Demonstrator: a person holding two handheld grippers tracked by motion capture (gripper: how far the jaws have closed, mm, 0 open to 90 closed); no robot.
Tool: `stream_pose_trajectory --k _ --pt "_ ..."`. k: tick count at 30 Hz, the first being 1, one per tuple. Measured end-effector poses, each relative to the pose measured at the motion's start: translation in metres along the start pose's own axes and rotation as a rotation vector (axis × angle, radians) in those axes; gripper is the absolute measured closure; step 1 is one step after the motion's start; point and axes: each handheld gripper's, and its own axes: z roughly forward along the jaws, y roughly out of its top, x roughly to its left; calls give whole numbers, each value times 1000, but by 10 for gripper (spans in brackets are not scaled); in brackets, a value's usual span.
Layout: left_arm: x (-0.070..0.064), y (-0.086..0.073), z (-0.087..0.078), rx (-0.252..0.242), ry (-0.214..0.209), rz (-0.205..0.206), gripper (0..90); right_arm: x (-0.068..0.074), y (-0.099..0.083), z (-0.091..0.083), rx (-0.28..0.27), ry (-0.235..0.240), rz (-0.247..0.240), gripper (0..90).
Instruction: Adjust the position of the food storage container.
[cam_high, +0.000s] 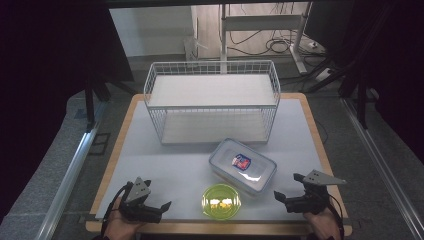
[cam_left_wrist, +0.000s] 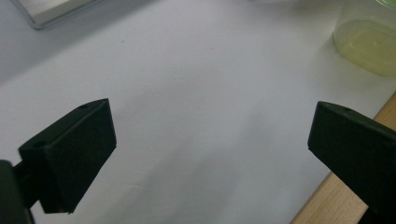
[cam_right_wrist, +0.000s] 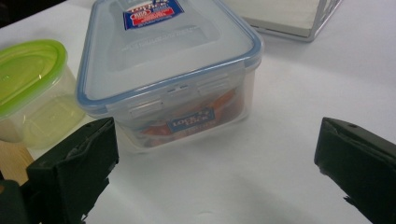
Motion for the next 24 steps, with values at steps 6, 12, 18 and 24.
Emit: stream_pose_trajectory --k 6,12,18,24 --pt "2 -1 -2 -17 -2 -12 26 3 1 1 19 -5 -14 0" --pt "1 -1 -2 -10 9 1 25 3 1 0 24 -19 -11 0" --pt "0 -1 -2 -11 13 4 23 5 2 -1 33 -27 -24 0" --pt "-3 -1 -3 -9 49 43 40 13 4 -2 71 -28 -25 88"
